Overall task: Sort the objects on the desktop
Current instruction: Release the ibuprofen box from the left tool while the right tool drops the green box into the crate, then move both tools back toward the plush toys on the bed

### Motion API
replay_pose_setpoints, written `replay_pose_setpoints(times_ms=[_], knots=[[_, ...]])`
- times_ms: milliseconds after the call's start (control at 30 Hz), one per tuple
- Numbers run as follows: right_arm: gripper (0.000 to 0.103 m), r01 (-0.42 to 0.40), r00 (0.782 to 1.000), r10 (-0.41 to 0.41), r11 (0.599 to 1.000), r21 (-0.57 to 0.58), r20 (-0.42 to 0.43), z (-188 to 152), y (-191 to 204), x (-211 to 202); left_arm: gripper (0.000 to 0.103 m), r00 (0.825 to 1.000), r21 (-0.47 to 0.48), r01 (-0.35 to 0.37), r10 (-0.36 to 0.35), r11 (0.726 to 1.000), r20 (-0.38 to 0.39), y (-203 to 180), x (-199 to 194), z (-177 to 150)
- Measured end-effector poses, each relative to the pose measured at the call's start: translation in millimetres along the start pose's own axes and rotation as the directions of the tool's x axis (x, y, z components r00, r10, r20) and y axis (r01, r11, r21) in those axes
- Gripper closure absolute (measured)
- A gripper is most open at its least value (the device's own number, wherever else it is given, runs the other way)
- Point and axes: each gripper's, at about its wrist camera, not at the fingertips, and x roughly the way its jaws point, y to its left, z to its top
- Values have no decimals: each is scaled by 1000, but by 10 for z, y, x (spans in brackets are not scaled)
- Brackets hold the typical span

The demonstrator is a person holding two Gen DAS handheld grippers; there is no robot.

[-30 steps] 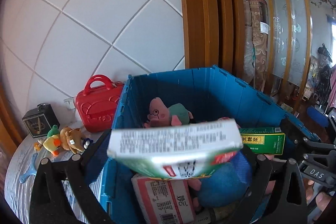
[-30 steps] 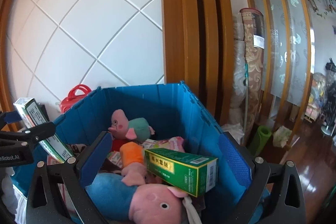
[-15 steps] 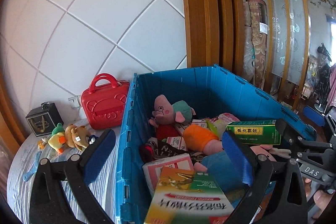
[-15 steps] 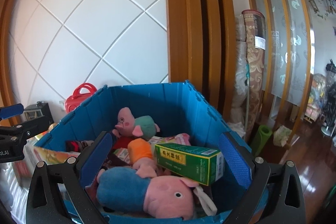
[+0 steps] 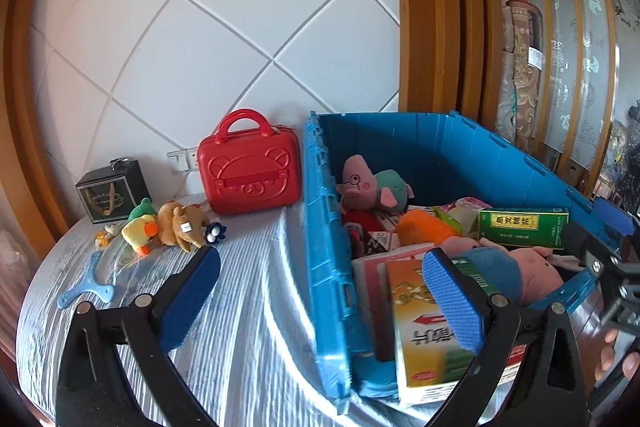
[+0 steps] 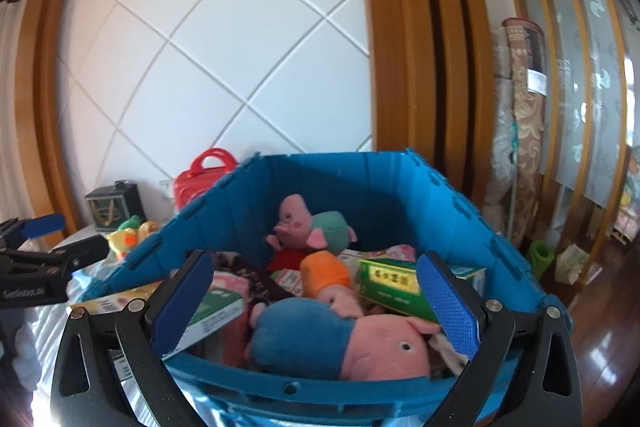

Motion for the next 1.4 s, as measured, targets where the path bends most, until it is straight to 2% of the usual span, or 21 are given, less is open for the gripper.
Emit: replay_pose_setpoints(times_ms=[167,267,333,433,500,533,567,600,633,667,700,733,833,900,1067,1167,1300,1400], knots=[[0,-148,986,141,986,-78,-93,-189,460,-80,0,1000,-21,-7,6,1000,-12,357,-11,-91],[0,-191,979,183,977,-95,-89,-286,687,-263,0,1000,-15,17,-17,1000,-16,553,-26,-142],[0,-188,978,175,975,-115,-116,-351,849,-291,0,999,-8,43,-43,999,-19,683,-35,-184],[0,-16,991,-1,991,-130,-132,-395,1008,-114,0,997,6,74,-74,997,-21,844,-68,-245],[0,18,988,-30,997,-79,-154,-327,995,123,0,995,9,95,-94,995,-21,947,-109,-277],[0,103,978,-117,991,-87,-173,-293,1004,278,0,995,11,102,-102,995,-17,996,-136,-297],[0,199,955,-221,972,-128,-197,-286,1018,461,0,994,15,106,-106,994,-15,1042,-160,-317],[0,262,927,-292,953,-149,-235,-301,1008,653,0,994,20,111,-111,994,-13,1087,-181,-335],[0,253,925,-270,963,-99,-269,-297,940,763,0,994,29,109,-109,994,-12,1131,-198,-350],[0,262,913,-267,963,-59,-308,-288,896,856,0,995,38,101,-100,994,-5,1180,-220,-365],[0,296,900,-297,954,-54,-320,-271,898,890,0,996,45,91,-91,995,8,1232,-248,-377],[0,313,902,-313,949,-50,-298,-242,939,840,0,996,51,80,-82,995,22,1292,-275,-393],[0,267,943,-259,964,11,-211,-144,1111,521,0,997,52,53,-55,997,47,1499,-330,-427],[0,262,956,-257,965,21,-143,-86,1294,304,0,997,32,46,-48,998,67,1675,-365,-447],[0,249,968,-249,968,22,22,28,1840,-260,0,995,11,33,-34,999,97,2051,-453,-515],[0,230,969,-232,973,29,88,50,2128,-459,0,995,14,11,-13,1000,96,2215,-444,-552],[0,186,976,-184,982,-6,114,114,2441,-487,0,998,-19,10,-9,1000,66,2421,-355,-568],[0,134,986,-129,990,-43,107,172,2632,-335,0,999,-45,-14,16,999,42,2593,-225,-584]])
